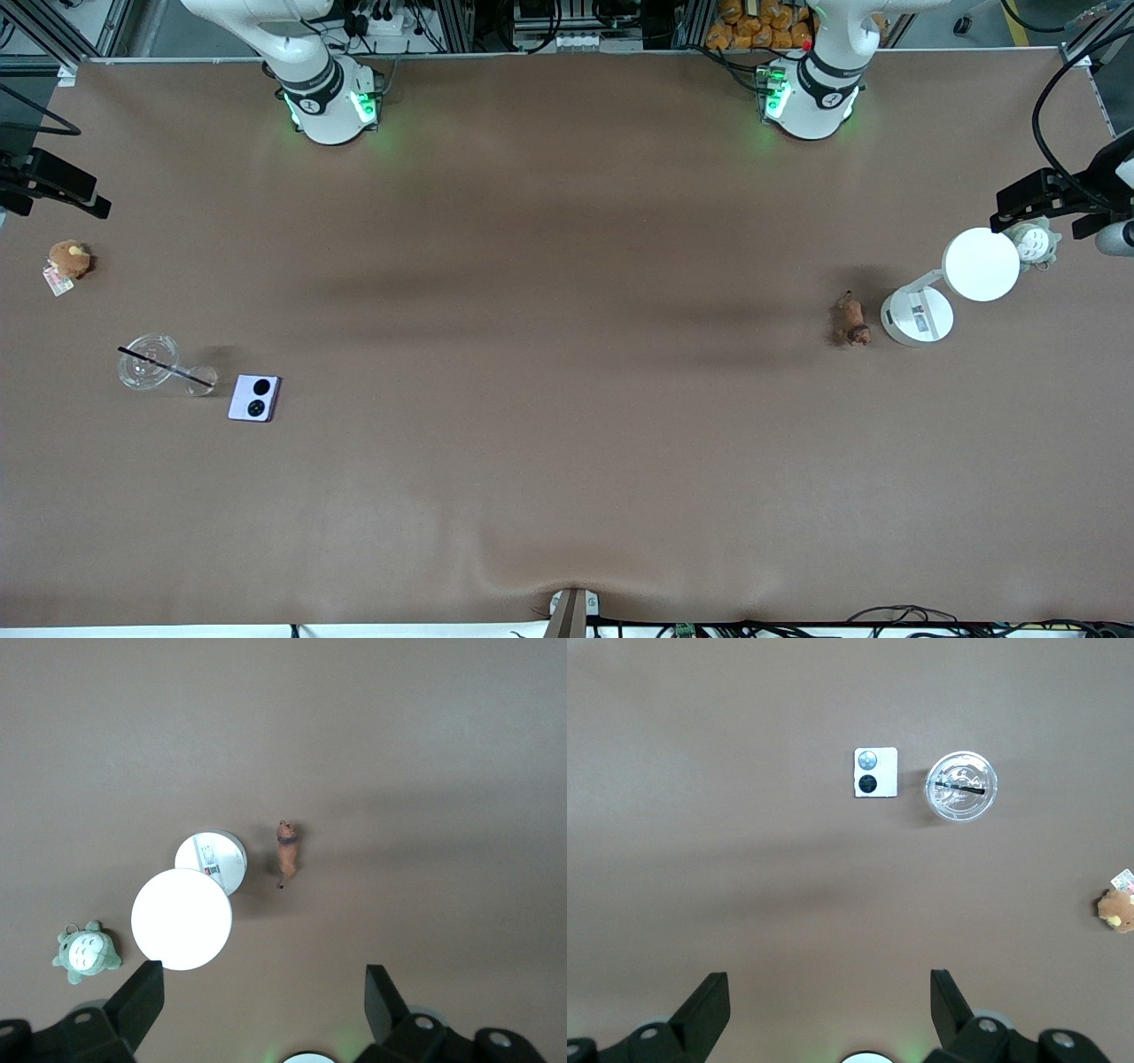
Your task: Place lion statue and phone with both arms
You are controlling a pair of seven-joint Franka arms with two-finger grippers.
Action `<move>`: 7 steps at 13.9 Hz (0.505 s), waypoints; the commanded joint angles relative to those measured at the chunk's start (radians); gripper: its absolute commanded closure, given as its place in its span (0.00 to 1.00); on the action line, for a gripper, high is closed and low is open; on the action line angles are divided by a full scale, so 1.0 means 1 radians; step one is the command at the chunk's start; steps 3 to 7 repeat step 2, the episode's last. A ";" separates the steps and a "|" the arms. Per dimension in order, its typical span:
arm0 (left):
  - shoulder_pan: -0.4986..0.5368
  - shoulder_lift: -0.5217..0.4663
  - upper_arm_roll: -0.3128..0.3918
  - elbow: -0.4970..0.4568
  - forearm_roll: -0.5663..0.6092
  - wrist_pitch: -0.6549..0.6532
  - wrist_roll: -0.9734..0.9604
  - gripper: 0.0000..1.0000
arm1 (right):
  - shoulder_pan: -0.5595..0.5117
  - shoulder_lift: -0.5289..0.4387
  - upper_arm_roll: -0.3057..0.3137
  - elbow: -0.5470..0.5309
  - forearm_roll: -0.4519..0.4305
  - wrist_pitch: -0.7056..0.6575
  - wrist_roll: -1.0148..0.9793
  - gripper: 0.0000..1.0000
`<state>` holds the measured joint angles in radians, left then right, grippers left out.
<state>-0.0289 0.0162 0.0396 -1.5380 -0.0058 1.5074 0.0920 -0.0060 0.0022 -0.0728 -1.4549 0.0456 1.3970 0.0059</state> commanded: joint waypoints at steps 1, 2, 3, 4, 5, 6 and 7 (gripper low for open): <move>-0.002 0.008 0.002 0.018 -0.006 -0.007 -0.001 0.00 | 0.012 -0.027 -0.005 -0.029 0.011 -0.001 0.016 0.00; -0.002 0.008 0.002 0.018 -0.006 -0.007 -0.001 0.00 | 0.012 -0.028 -0.005 -0.027 0.010 -0.003 0.016 0.00; -0.002 0.008 0.002 0.018 -0.006 -0.007 -0.001 0.00 | 0.012 -0.028 -0.005 -0.027 0.010 -0.003 0.016 0.00; -0.002 0.008 0.002 0.018 -0.006 -0.007 -0.001 0.00 | 0.012 -0.028 -0.005 -0.027 0.010 -0.003 0.016 0.00; -0.002 0.008 0.002 0.018 -0.006 -0.007 -0.001 0.00 | 0.012 -0.028 -0.005 -0.027 0.010 -0.003 0.016 0.00; -0.002 0.008 0.002 0.018 -0.006 -0.007 -0.001 0.00 | 0.012 -0.028 -0.005 -0.027 0.010 -0.003 0.016 0.00; -0.002 0.008 0.002 0.018 -0.006 -0.007 -0.001 0.00 | 0.012 -0.028 -0.005 -0.027 0.010 -0.003 0.016 0.00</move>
